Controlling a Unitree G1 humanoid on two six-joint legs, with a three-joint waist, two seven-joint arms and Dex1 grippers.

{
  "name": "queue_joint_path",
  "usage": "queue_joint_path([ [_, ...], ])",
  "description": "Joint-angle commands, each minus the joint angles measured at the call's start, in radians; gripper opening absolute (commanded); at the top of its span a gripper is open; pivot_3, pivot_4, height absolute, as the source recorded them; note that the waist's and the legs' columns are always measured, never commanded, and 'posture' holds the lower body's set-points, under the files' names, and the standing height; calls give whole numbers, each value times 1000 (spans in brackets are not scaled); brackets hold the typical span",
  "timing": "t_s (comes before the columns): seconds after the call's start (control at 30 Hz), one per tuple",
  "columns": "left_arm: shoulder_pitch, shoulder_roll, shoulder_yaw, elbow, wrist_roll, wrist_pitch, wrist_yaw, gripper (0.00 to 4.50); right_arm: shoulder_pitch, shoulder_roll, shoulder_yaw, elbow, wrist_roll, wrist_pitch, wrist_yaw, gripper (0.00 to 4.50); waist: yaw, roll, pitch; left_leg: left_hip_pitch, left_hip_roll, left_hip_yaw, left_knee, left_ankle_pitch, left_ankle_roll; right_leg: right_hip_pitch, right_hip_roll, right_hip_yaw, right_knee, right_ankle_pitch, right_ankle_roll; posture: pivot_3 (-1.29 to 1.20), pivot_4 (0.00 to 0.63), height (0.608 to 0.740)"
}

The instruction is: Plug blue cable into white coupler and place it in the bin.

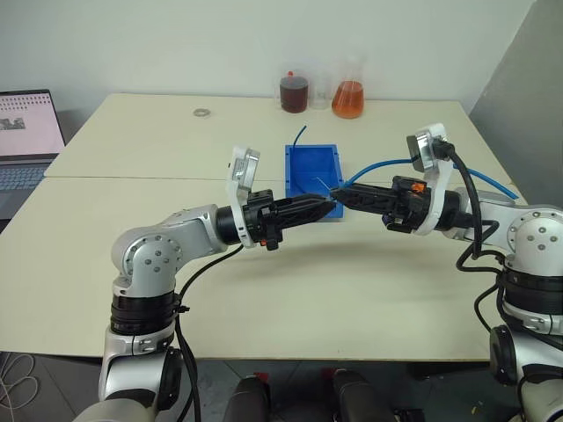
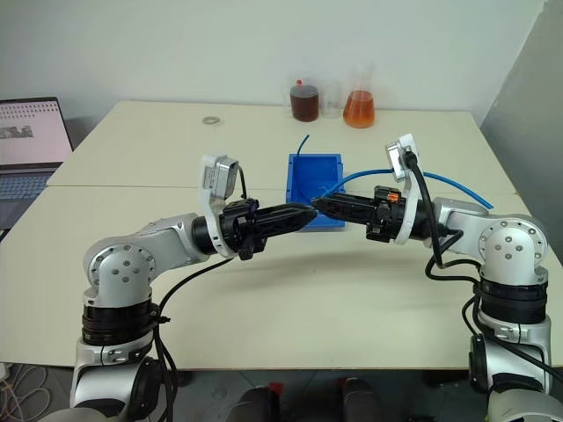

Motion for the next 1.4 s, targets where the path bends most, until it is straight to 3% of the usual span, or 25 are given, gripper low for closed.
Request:
queue_joint_path([
  [0.03,1,26,17,-35,-24,-19,-19,1829,-26,-7,-21,-17,12,-19,-3,230,0,0,0,0,0,0,0,0,0,0,0,0,0,0,0,0,150,740],
  [0.37,92,116,52,-94,-24,-41,-18,4042,-28,-28,-13,-7,-29,-33,22,230,0,0,0,0,0,0,-1,0,0,0,0,0,-1,0,0,0,150,740],
  [0.43,140,172,45,-102,62,-101,-32,4464,-24,-38,-11,-9,-44,-42,29,230,-1,0,1,0,0,0,-1,0,0,0,0,0,-1,0,0,0,150,740],
  [0.57,249,237,2,-62,321,-306,25,4464,-12,-45,-16,-18,-57,-51,30,230,-3,1,1,1,0,2,-4,0,0,-1,0,2,-2,0,0,0,150,740],
  [0.73,341,205,-65,78,628,-555,186,4464,16,-54,-19,-32,-65,-54,29,230,4,1,2,1,0,2,-4,0,0,-1,-1,2,-3,0,0,0,150,740],
  [0.9,295,156,-93,298,803,-737,274,4464,13,-50,-9,-28,-82,-63,25,230,5,0,3,-1,0,2,-5,0,0,-1,-1,1,-5,0,0,0,150,740],
  [1.4,-84,-13,-91,1072,934,-1096,287,4464,-1,-32,-20,-15,-126,-66,-28,230,8,0,3,0,-2,1,-6,0,0,-1,-2,0,-4,1,1,0,150,740],
])
